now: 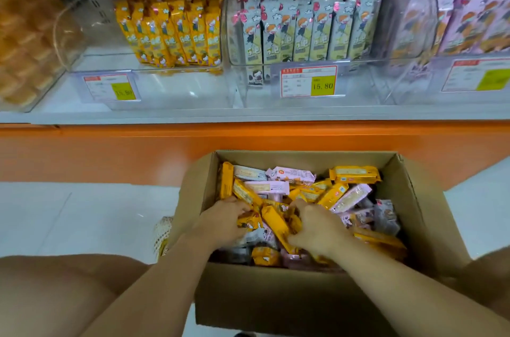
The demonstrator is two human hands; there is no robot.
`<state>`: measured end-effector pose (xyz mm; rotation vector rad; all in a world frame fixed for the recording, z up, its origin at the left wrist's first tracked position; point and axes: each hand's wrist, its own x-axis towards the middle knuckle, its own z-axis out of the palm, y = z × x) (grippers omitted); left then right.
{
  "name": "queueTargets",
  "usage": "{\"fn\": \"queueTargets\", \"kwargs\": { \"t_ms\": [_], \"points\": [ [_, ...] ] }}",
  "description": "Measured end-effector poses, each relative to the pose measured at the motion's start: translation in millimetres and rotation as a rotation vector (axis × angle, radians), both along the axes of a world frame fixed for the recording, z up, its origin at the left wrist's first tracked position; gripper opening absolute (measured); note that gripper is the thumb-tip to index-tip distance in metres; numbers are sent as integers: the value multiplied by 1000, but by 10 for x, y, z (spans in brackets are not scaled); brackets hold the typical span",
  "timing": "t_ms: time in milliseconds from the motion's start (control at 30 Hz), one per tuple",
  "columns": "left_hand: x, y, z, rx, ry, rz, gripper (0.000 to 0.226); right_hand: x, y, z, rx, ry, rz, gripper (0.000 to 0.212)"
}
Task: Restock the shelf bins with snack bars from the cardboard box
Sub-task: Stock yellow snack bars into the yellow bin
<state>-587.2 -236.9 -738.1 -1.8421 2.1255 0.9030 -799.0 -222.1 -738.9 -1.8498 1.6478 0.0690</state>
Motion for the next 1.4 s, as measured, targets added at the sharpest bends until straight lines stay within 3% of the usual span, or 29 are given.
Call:
{"fn": "queueTargets", "kwargs": {
  "t_ms": [200, 367, 567, 667, 800, 900, 1100, 1233, 1400],
  "points": [
    [-52, -82, 144, -28, 97, 41, 43, -139, -47, 39, 113, -93, 59, 64],
    [-116, -41, 232, -56, 256, 136, 37, -80, 33, 19, 8, 62, 90, 60],
    [-156, -47, 269, -63, 365, 198, 59, -217, -28, 84, 6, 255, 189, 69],
    [-198, -97, 349, -74, 439, 195, 48, -300, -96, 143, 36, 5, 46, 59],
    [-294, -207, 569, -3, 652, 266, 26, -407, -332, 423, 232, -689, -348, 39],
    [-350, -242, 744, 75, 832, 327, 21, -379, -378, 633, 287, -912, -343, 38],
    [-352, -217, 975, 122, 935, 339, 28, -259, -306, 775, 209, -982, -287, 44],
    [-314, -202, 1039, 98, 972, 369, 40, -162, -249, 895, -54, -839, -158, 44],
    [-304, -197, 1112, 96, 1027, 367, 34, -124, -209, 1010, -281, -741, -122, 49]
  ]
}}
